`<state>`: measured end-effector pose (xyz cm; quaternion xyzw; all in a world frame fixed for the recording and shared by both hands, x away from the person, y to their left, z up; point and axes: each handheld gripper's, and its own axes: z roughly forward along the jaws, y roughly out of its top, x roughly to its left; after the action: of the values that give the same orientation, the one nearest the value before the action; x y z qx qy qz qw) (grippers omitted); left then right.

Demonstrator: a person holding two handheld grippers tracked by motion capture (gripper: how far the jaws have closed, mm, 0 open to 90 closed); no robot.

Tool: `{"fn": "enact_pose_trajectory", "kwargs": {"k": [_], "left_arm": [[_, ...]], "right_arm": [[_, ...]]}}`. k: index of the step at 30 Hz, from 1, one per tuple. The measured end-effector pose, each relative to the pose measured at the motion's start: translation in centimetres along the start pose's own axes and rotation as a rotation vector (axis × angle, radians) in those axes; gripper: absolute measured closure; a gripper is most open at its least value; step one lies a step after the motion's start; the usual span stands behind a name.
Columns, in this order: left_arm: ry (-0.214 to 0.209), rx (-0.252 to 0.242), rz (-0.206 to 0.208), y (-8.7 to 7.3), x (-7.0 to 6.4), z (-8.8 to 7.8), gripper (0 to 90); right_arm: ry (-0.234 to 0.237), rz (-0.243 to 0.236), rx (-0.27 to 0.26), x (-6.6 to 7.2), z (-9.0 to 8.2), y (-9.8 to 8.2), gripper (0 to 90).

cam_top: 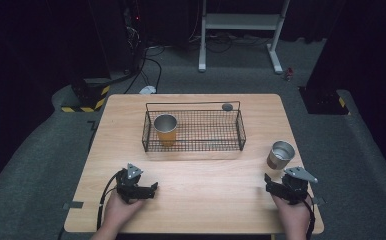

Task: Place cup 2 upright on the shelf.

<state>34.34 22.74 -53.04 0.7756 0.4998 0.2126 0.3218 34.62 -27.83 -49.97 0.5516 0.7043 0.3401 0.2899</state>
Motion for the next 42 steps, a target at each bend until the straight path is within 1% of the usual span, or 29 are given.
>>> {"fn": "enact_pose_trajectory", "kwargs": {"k": [1, 2, 3, 4, 6, 7, 9, 12, 14, 17, 18, 22, 23, 24, 26, 27, 28, 31, 32, 33, 36, 37, 38, 39, 40, 42], "left_arm": [[0.000, 0.000, 0.000, 0.0, 0.0, 0.0, 0.8], [0.000, 0.000, 0.001, 0.0, 0.0, 0.0, 0.9], [0.000, 0.000, 0.001, 0.0, 0.0, 0.0, 0.9], [0.000, 0.000, 0.001, 0.0, 0.0, 0.0, 0.9], [0.000, 0.000, 0.001, 0.0, 0.0, 0.0, 0.9], [-0.001, 0.001, 0.002, 0.0, 0.0, 0.0, 1.1], [-0.001, 0.001, 0.002, 0.0, 0.0, 0.0, 1.1], [0.001, -0.001, -0.003, 0.0, 0.0, 0.0, 0.9], [0.002, 0.000, 0.001, 0.0, 0.0, 0.0, 0.9], [0.004, -0.001, 0.002, 0.0, -0.1, 0.0, 0.9], [0.003, 0.000, 0.001, 0.0, 0.0, 0.0, 0.9], [0.007, 0.001, 0.000, 0.0, -0.1, 0.0, 0.8], [0.007, 0.001, 0.000, 0.0, -0.1, 0.0, 0.4], [0.021, -0.006, 0.003, -0.1, -0.3, -0.1, 0.2], [0.026, -0.008, 0.005, -0.1, -0.3, -0.1, 0.5], [0.015, 0.000, -0.012, -0.1, -0.2, -0.1, 0.6], [0.011, 0.001, -0.016, -0.1, -0.1, 0.0, 0.6], [0.010, 0.001, -0.014, -0.1, -0.2, 0.0, 0.7], [0.010, 0.001, -0.014, -0.1, -0.2, -0.1, 0.7], [0.010, 0.001, -0.014, -0.1, -0.2, -0.1, 0.7], [0.008, 0.000, -0.010, -0.1, -0.2, -0.1, 0.7], [0.007, 0.001, -0.007, -0.1, -0.2, -0.1, 0.8], [0.007, 0.001, -0.007, -0.1, -0.2, -0.1, 0.7], [0.006, 0.002, -0.008, -0.1, -0.2, -0.1, 0.7], [0.006, 0.002, -0.008, -0.1, -0.2, -0.1, 0.7], [0.005, 0.002, -0.009, -0.1, -0.3, -0.1, 0.7]], "right_arm": [[0.000, 0.000, 0.000, 0.0, 0.0, 0.0, 12.8], [-0.004, 0.012, -0.004, -0.4, 0.0, 0.0, 12.8], [-0.004, 0.012, -0.004, -0.4, 0.0, 0.0, 12.8], [-0.007, 0.019, -0.007, -0.8, 0.1, 0.1, 12.8], [-0.009, 0.016, -0.012, -1.0, 0.2, 0.2, 12.8], [-0.009, 0.022, -0.018, -1.3, 0.3, 0.3, 12.7], [-0.009, 0.025, -0.018, -1.4, 0.3, 0.4, 12.5], [-0.008, 0.016, -0.025, -1.7, 0.5, 0.8, 11.9], [-0.002, 0.017, -0.033, -1.9, 0.9, 1.1, 11.7], [0.001, 0.019, -0.027, -1.9, 1.3, 1.3, 11.7], [-0.002, 0.027, -0.027, -2.1, 1.7, 1.5, 11.7], [0.004, 0.046, -0.037, -2.6, 2.3, 1.7, 11.7], [0.004, 0.046, -0.037, -2.6, 2.3, 1.7, 11.7], [0.003, 0.059, -0.031, -2.7, 2.6, 2.0, 11.7], [0.004, 0.054, -0.037, -2.6, 2.8, 2.2, 11.0], [0.004, 0.054, -0.035, -2.6, 2.8, 2.4, 10.8], [-0.001, 0.053, -0.039, -2.6, 2.9, 2.5, 10.8], [0.000, 0.056, -0.041, -2.6, 3.0, 2.7, 10.8], [-0.010, 0.053, -0.038, -2.6, 3.1, 2.8, 10.8], [-0.010, 0.053, -0.038, -2.6, 3.1, 2.8, 10.8], [-0.009, 0.057, -0.049, -2.8, 3.2, 2.9, 10.9], [-0.010, 0.072, -0.056, -3.0, 3.3, 2.9, 11.0], [-0.008, 0.078, -0.054, -3.0, 3.4, 2.9, 11.0], [-0.008, 0.078, -0.054, -3.0, 3.4, 2.9, 11.0], [-0.008, 0.072, -0.065, -3.1, 3.5, 2.9, 11.9], [-0.006, 0.075, -0.076, -3.1, 3.5, 3.0, 12.2]]}}
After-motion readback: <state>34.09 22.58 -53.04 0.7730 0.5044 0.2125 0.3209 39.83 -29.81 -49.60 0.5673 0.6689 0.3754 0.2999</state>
